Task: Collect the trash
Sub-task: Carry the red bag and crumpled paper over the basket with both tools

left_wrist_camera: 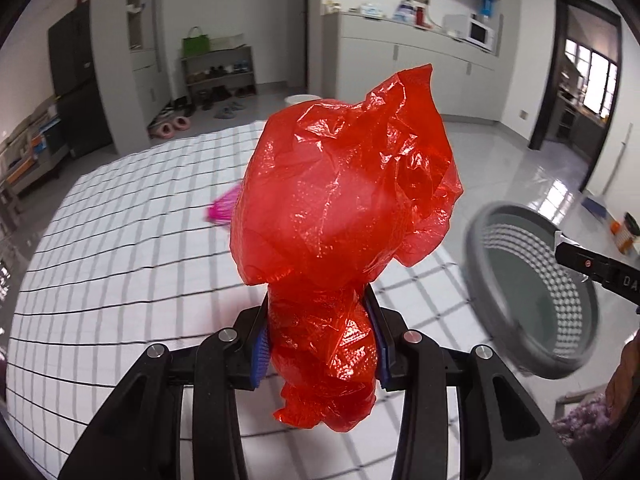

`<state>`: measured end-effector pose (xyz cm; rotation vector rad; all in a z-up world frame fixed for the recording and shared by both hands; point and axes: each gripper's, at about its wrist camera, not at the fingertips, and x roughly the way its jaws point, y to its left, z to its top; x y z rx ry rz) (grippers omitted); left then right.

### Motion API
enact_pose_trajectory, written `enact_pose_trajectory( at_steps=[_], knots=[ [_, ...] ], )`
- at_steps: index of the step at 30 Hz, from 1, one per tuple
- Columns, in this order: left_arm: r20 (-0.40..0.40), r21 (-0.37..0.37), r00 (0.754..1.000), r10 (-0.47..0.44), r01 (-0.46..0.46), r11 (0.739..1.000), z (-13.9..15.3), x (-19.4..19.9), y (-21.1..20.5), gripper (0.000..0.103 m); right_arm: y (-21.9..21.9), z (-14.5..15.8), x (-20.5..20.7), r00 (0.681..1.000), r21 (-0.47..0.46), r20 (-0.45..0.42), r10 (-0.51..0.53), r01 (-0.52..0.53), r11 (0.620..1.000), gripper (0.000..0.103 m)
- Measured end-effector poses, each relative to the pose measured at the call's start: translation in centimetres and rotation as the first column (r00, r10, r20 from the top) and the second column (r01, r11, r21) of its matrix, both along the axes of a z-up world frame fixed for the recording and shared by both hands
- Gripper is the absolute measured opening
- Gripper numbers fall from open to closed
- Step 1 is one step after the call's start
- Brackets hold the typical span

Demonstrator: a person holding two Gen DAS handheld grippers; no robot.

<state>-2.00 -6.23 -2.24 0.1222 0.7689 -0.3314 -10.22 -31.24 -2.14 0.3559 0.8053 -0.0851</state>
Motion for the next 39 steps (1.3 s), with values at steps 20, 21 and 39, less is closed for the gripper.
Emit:
enact_pose_trajectory(
  at_steps=[20, 21, 39],
  knots=[
    [0.020, -0.018, 0.979, -0.205, 0.206, 0.978, 1.9, -2.8, -10.1, 0.039, -6.5, 0.7, -4.5, 0.993, 0.010, 0.023, -0.114, 0.114, 0.993, 0.035],
    [0.021, -0.017, 0.976, -0.215, 0.215, 0.976, 2.0, -2.8, -10.6, 0.039, -6.6, 0.7, -4.5, 0.993, 0.009, 0.025, -0.116, 0.116, 0.993, 0.035],
    [-0.027, -0.008, 0.955, -0.296, 0.296, 0.955, 0.8, -2.3, -15.6, 0.039, -8.5, -0.9, -4.0, 0.992, 0.051, -0.006, -0.125, 0.125, 0.991, 0.035]
  ],
)
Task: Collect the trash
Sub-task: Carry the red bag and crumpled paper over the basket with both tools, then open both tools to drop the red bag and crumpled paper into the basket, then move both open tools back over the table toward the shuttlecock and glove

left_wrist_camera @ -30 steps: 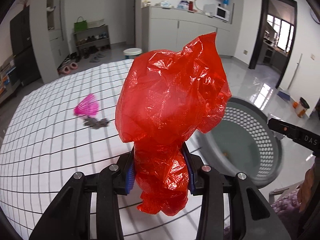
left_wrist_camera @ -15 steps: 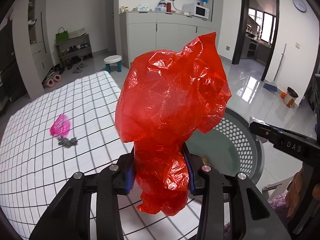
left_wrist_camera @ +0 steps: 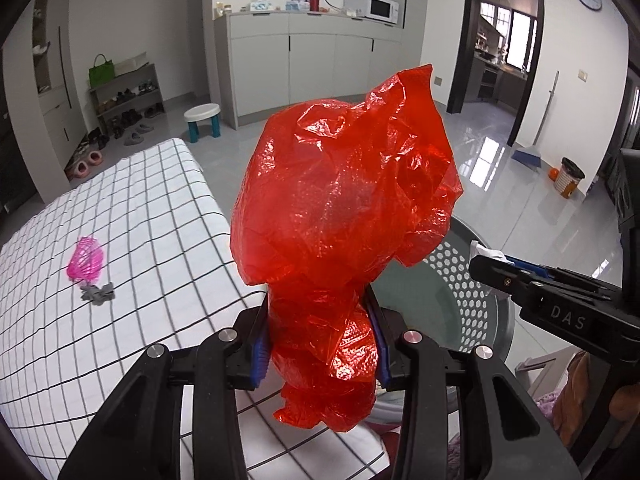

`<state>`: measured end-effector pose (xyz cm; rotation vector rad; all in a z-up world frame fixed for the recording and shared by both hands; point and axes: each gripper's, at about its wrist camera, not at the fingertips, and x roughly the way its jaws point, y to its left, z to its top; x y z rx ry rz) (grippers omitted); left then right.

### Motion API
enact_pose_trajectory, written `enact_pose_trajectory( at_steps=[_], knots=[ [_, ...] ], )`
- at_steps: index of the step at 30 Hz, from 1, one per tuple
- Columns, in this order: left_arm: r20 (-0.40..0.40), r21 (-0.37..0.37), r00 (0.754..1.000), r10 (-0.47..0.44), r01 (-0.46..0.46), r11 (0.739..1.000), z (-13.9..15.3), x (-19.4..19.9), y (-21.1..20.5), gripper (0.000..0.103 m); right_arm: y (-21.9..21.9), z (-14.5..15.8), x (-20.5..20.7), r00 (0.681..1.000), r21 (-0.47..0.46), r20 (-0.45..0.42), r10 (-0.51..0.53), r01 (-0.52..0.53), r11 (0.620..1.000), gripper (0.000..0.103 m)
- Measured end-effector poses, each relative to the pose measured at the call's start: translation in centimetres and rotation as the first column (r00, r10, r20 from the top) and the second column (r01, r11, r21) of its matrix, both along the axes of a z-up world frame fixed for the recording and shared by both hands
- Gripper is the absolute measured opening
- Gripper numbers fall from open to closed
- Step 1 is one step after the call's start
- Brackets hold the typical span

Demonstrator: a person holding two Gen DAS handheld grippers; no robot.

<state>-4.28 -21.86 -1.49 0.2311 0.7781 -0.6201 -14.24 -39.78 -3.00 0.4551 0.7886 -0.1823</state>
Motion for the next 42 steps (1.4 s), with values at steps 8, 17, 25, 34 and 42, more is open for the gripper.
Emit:
enact_pose_trajectory(
  at_steps=[8, 17, 25, 34, 42],
  knots=[
    [-0.040, 0.006, 0.998, -0.050, 0.051, 0.999, -1.2, 0.5, -2.4, 0.039, -0.1, -0.2, 0.8, 1.000, 0.009, -0.021, -0.014, 0.014, 1.000, 0.035],
    [-0.066, 0.017, 0.995, -0.078, 0.079, 0.997, -1.8, 0.8, -3.8, 0.042, -0.4, -0.8, 1.3, 0.999, 0.018, -0.041, -0.030, 0.030, 0.999, 0.035],
    [-0.067, 0.009, 0.995, -0.068, 0.069, 0.998, -1.8, 1.0, -3.7, 0.048, -0.5, -1.0, 0.7, 0.998, 0.022, -0.036, -0.053, 0.054, 0.998, 0.036],
    [-0.046, 0.003, 0.998, -0.041, 0.041, 0.999, -1.1, 0.9, -3.2, 0.069, -1.2, -1.0, 0.1, 0.997, 0.046, -0.007, -0.080, 0.080, 0.996, 0.059],
    [-0.045, 0.001, 0.998, -0.038, 0.038, 0.999, -0.9, 1.0, -3.1, 0.070, -1.2, -1.2, -0.1, 0.997, 0.046, -0.009, -0.075, 0.075, 0.996, 0.060]
  ],
)
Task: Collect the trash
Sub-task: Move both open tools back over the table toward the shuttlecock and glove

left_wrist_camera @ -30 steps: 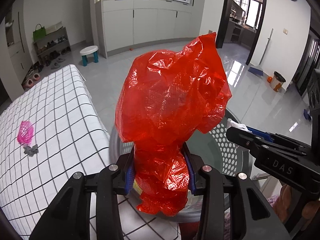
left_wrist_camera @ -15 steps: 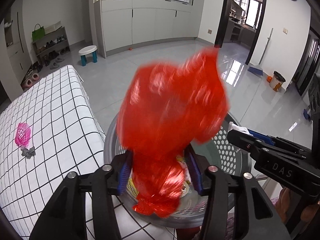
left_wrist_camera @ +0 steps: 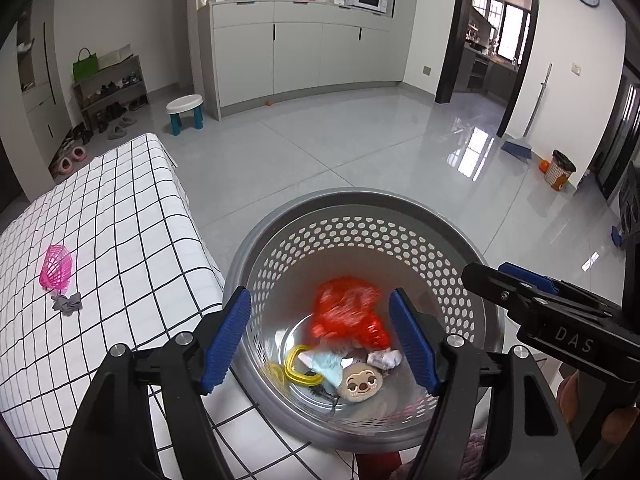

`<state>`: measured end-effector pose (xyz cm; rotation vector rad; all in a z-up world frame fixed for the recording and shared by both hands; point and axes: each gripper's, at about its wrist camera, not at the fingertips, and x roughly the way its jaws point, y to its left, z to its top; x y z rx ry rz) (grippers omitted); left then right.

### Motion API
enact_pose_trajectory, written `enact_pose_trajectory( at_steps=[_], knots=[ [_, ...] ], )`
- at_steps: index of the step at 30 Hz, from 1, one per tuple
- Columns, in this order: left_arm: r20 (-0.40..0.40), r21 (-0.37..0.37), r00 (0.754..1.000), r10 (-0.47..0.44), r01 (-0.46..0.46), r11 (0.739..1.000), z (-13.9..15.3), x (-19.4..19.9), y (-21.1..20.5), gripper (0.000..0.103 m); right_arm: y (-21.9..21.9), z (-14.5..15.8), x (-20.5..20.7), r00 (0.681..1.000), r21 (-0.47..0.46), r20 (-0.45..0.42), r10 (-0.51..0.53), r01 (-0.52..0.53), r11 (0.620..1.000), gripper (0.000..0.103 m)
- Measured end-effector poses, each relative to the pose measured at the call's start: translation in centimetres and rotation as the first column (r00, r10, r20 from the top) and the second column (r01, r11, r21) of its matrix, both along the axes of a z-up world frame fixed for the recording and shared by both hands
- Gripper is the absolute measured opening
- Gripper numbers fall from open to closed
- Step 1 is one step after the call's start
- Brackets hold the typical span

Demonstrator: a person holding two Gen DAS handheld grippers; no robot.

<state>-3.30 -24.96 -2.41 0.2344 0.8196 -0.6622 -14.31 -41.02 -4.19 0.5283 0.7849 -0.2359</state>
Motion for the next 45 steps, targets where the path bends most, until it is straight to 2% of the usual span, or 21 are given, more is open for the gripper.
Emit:
enact_pose_trajectory(
  at_steps=[18, 20, 25, 31, 45],
  knots=[
    [0.013, 0.002, 0.999, 0.043, -0.043, 0.999, 0.3, 0.1, 1.0, 0.074, 0.3, 0.3, 0.4, 1.000, -0.024, 0.000, 0.001, -0.001, 1.000, 0.060],
    [0.017, 0.003, 0.999, 0.049, -0.049, 0.999, 0.4, 0.0, 1.2, 0.079, 0.5, 0.3, 0.4, 1.000, -0.030, 0.002, -0.002, 0.002, 1.000, 0.061],
    [0.030, 0.000, 0.998, 0.063, -0.063, 0.998, 0.7, -0.1, 1.8, 0.083, 0.7, 0.5, 0.4, 1.000, -0.049, 0.009, -0.008, 0.008, 0.999, 0.062],
    [0.030, -0.014, 0.996, 0.086, -0.086, 0.996, 1.1, -0.1, 2.8, 0.092, 1.1, 1.0, 0.1, 0.999, -0.092, 0.031, -0.022, 0.025, 0.995, 0.067],
    [0.073, -0.014, 0.987, 0.141, -0.141, 0.990, 2.3, -0.8, 5.7, 0.094, 2.8, 2.3, -0.2, 0.995, -0.144, 0.093, -0.031, 0.044, 0.989, 0.072]
  ],
)
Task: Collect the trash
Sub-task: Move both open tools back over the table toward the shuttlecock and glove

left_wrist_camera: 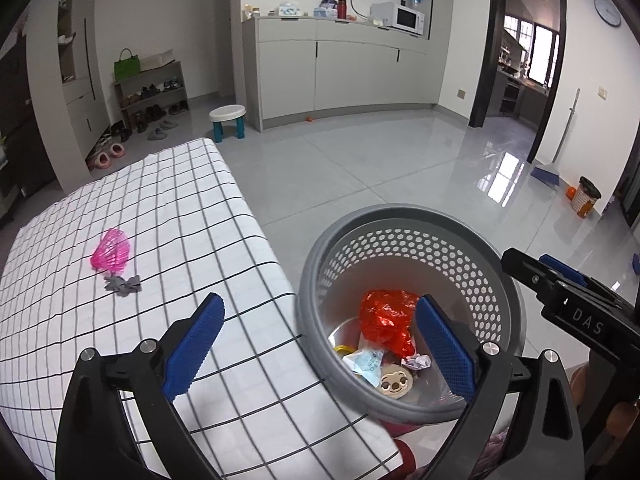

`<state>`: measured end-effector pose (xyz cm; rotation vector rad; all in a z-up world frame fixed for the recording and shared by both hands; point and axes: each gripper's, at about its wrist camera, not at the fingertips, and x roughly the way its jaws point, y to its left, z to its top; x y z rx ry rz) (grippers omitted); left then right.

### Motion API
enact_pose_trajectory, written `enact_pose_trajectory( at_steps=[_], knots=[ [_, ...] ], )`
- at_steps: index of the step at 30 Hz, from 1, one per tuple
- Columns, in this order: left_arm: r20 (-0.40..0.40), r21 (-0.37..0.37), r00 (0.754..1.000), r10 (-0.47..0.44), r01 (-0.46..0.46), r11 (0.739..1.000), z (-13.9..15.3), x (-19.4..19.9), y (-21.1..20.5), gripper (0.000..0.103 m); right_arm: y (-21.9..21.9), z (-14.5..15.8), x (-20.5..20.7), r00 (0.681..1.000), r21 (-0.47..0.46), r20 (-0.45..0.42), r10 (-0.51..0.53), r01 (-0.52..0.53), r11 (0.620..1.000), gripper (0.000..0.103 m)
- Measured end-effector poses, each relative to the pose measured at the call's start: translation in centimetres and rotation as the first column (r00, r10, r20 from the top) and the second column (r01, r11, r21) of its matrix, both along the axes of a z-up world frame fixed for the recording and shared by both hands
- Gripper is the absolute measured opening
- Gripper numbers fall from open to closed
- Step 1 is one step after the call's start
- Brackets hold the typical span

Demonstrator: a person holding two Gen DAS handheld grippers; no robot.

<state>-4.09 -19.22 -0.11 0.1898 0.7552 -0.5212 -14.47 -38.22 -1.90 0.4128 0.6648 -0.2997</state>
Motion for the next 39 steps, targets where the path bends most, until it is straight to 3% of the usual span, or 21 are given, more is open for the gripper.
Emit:
enact_pose_trajectory(
  at_steps=[12, 20, 23, 39],
  knots=[
    [0.026, -0.015, 0.998, 0.055, -0.055, 0.998, 0.8, -0.2, 3.2, 0.095, 3.1, 0.9, 1.0, 0.999, -0.061, 0.024, 0.022, -0.020, 0.998, 0.077],
    [0.033, -0.022, 0.993, 0.113, -0.112, 0.993, 1.0, 0.4, 6.2, 0.096, 6.0, 0.8, 2.5, 0.999, -0.132, -0.008, 0.039, -0.040, 0.990, 0.079],
    [0.033, -0.015, 0.991, 0.130, -0.130, 0.991, 0.9, 0.6, 7.3, 0.096, 7.0, 0.9, 2.9, 0.999, -0.170, -0.013, 0.036, -0.037, 0.985, 0.084],
    [0.041, 0.032, 0.976, 0.215, -0.217, 0.976, 0.8, 2.9, 14.5, 0.096, 13.6, 0.4, 6.4, 0.979, -0.306, -0.168, 0.115, -0.162, 0.938, 0.086]
  ],
)
